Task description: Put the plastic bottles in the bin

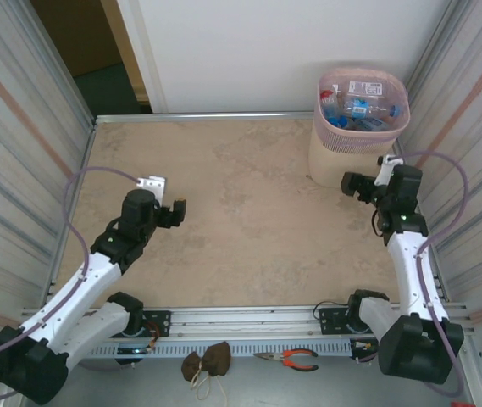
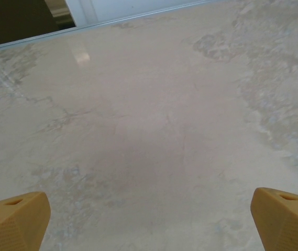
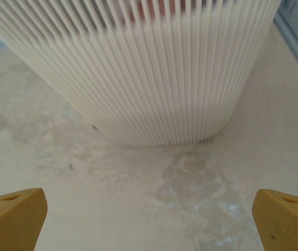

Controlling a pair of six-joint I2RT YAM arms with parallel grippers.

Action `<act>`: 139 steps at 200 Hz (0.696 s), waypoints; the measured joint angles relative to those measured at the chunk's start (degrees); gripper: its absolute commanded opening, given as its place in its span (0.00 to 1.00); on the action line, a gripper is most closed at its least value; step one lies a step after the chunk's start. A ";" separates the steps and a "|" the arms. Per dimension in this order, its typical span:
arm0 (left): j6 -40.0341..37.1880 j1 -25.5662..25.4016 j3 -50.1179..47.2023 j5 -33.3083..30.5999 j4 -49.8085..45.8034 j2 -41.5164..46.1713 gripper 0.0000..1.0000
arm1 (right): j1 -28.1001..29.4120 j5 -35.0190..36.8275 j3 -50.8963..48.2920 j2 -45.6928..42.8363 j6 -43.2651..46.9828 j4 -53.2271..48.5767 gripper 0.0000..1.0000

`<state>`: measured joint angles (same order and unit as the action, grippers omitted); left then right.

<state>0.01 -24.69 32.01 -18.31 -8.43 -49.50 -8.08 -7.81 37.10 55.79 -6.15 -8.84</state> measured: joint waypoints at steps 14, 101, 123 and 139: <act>-2.80 0.15 -2.45 -0.87 3.30 -0.87 0.99 | 1.03 1.90 -4.24 0.85 0.52 4.76 0.99; -7.76 14.56 -14.97 6.82 28.57 -12.72 0.99 | 3.37 6.67 -17.09 17.70 0.42 35.78 0.99; -8.33 15.85 -15.02 9.51 34.82 -17.42 0.99 | 3.56 6.71 -17.07 20.20 0.37 42.53 0.99; -9.09 16.26 -15.02 11.41 40.06 -20.50 0.99 | 3.45 6.38 -17.07 23.12 0.17 46.93 0.99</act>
<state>-9.08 -8.43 16.99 -6.90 31.64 -70.00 -4.62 -1.43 20.03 78.91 -5.98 38.09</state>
